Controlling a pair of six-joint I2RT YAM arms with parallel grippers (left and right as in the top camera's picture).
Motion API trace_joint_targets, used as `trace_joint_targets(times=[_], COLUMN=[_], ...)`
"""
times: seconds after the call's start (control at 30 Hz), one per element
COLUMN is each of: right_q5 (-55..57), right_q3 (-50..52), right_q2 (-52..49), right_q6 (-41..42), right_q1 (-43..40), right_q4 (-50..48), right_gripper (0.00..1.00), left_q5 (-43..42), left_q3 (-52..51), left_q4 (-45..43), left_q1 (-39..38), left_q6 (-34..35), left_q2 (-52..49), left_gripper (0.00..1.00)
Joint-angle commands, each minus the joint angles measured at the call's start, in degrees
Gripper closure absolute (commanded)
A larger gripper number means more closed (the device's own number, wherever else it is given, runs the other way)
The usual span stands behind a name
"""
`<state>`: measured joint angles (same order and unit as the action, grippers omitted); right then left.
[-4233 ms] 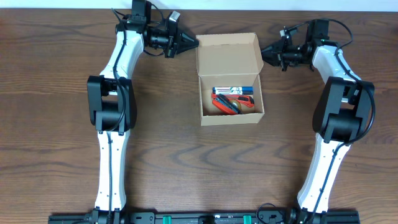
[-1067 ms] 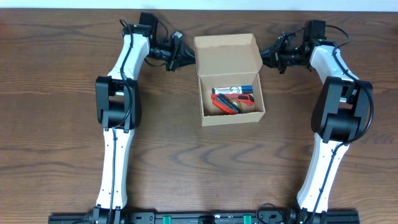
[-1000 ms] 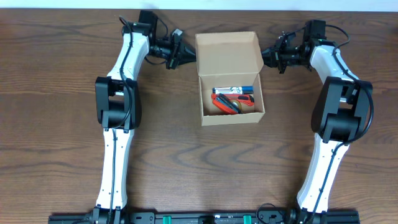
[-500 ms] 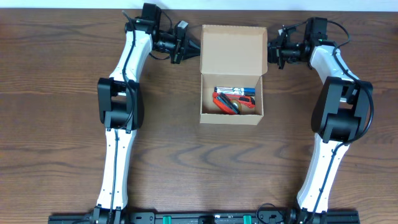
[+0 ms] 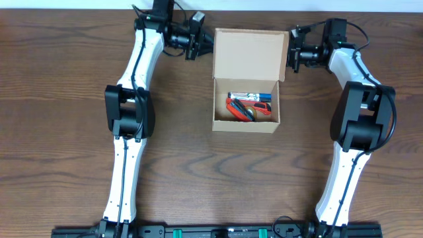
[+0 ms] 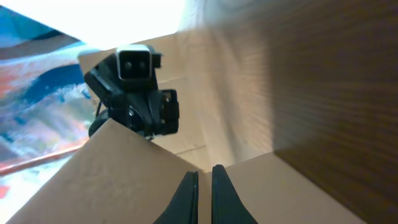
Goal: Pack container
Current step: 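Fold the lid forward over the box with both grippers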
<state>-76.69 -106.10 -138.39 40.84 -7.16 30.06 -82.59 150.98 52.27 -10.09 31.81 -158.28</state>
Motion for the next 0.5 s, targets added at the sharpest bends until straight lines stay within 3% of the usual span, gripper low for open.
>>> trace_joint_targets(times=[0.0,0.47], right_q5=[-5.29,-4.55], right_q3=[0.24,0.24], right_q2=[0.13,9.33], right_q6=[0.50,-5.09], right_q1=[1.09,3.96], right_q4=[0.04,11.50], right_gripper=[0.99,0.98], left_q5=[-1.97,-4.33], left_q3=[3.78,12.33], left_q4=[0.37,1.77], left_q1=[-0.35,-2.73], left_q6=[1.44,2.10], left_q2=[-1.09,-1.07], left_gripper=[0.94,0.94])
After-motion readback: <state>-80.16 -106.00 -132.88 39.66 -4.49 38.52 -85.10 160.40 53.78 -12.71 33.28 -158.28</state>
